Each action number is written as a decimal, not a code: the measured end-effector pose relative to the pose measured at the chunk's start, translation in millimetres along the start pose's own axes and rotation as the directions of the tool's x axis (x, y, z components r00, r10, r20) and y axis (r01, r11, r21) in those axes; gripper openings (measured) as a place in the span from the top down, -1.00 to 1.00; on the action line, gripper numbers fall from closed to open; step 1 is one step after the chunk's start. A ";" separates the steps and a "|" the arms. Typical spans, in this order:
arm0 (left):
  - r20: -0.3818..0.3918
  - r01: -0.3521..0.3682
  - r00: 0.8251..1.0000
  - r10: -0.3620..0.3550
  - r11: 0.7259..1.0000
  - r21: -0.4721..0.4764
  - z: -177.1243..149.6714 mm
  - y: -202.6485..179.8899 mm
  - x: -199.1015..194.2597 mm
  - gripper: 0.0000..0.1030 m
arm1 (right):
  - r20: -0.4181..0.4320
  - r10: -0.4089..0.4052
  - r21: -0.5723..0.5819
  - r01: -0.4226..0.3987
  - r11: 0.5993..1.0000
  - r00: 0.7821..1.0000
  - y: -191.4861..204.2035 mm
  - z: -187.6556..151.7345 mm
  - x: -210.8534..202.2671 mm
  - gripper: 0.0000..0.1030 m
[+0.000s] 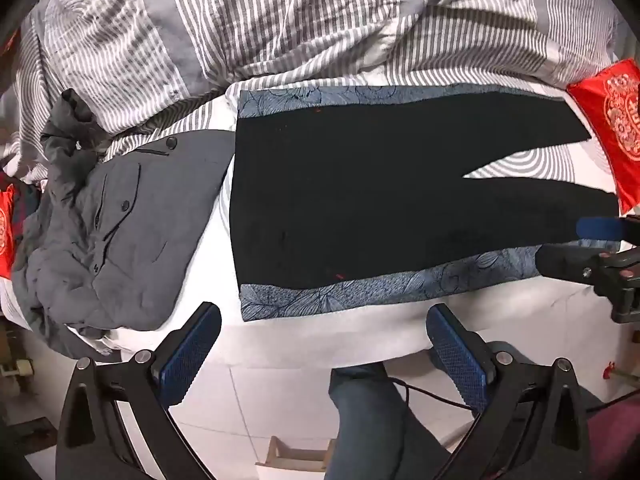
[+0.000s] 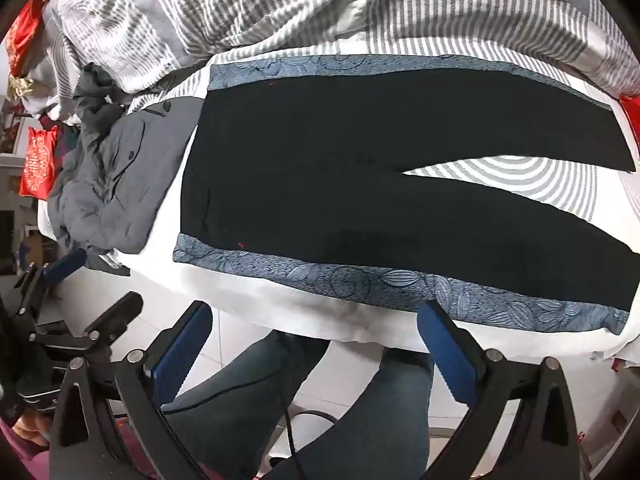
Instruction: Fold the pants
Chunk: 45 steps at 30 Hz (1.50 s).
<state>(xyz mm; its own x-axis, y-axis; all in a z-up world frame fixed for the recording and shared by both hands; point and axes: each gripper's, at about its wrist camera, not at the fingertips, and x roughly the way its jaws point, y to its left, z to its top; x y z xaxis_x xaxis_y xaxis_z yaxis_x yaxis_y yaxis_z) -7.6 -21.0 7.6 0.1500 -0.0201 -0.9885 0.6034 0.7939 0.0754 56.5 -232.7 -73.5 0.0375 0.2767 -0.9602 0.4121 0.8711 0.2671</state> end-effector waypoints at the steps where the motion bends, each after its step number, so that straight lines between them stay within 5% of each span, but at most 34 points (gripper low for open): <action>1: 0.001 0.009 1.000 -0.009 1.000 -0.001 1.3 -0.5 -0.8 -1.00 | 0.000 -0.010 0.000 0.010 1.000 1.000 -0.2 -0.6 -0.3 -0.99; 22: 0.025 -0.013 1.000 0.016 0.996 -0.084 8.7 7.6 -4.7 -1.00 | -0.005 -0.068 0.010 0.068 0.998 0.998 -14.5 7.2 -9.1 -0.99; 45: 0.037 -0.052 0.998 0.054 0.996 -0.074 19.4 -3.3 -10.9 -1.00 | -0.003 -0.065 0.023 0.065 0.998 0.998 -26.2 16.5 -11.6 -0.99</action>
<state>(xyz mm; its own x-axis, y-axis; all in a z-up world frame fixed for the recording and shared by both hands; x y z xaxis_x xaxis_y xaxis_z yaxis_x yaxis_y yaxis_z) 4.0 -35.2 20.7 0.2115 0.0006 -0.9774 0.5353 0.8366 0.1164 60.4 -265.5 -70.6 0.0074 0.2207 -0.9753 0.4341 0.8779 0.2019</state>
